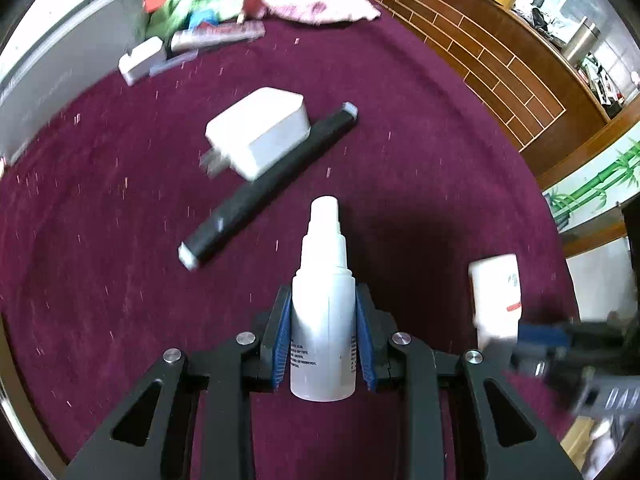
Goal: Organize objects
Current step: 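Grasp a white pill bottle with right tool while left tool grasps the white spray bottle, then carry the spray bottle and pill bottle toward the cardboard tray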
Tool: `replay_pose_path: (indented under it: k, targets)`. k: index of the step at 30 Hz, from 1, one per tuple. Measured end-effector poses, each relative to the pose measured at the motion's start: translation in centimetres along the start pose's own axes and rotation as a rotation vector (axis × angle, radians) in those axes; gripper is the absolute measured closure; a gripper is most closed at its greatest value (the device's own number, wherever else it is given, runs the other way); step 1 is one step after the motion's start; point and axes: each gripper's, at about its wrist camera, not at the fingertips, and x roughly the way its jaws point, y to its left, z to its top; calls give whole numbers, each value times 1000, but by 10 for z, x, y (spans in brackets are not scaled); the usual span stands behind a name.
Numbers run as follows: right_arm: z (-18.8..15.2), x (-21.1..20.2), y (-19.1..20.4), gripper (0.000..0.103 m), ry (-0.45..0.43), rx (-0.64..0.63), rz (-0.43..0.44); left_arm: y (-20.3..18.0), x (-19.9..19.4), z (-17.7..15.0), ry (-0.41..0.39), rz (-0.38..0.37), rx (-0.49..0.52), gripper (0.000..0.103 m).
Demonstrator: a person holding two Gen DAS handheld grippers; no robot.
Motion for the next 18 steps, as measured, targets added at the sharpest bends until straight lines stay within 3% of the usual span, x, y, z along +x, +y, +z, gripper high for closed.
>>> replay_pose_path:
  k: [4, 11, 13, 18]
  targets:
    - [5, 1, 6, 62, -17, 0, -16, 0, 1, 2, -3, 8, -26, 78]
    - [11, 5, 19, 61, -32, -29, -88, -19, 5, -3, -44, 101, 25, 73]
    - [11, 6, 24, 61, -32, -46, -118, -20, 2, -6, -43, 110, 36, 78]
    - [12, 6, 24, 71, -43, -66, -152, -19, -10, -21, -41, 115, 42, 78]
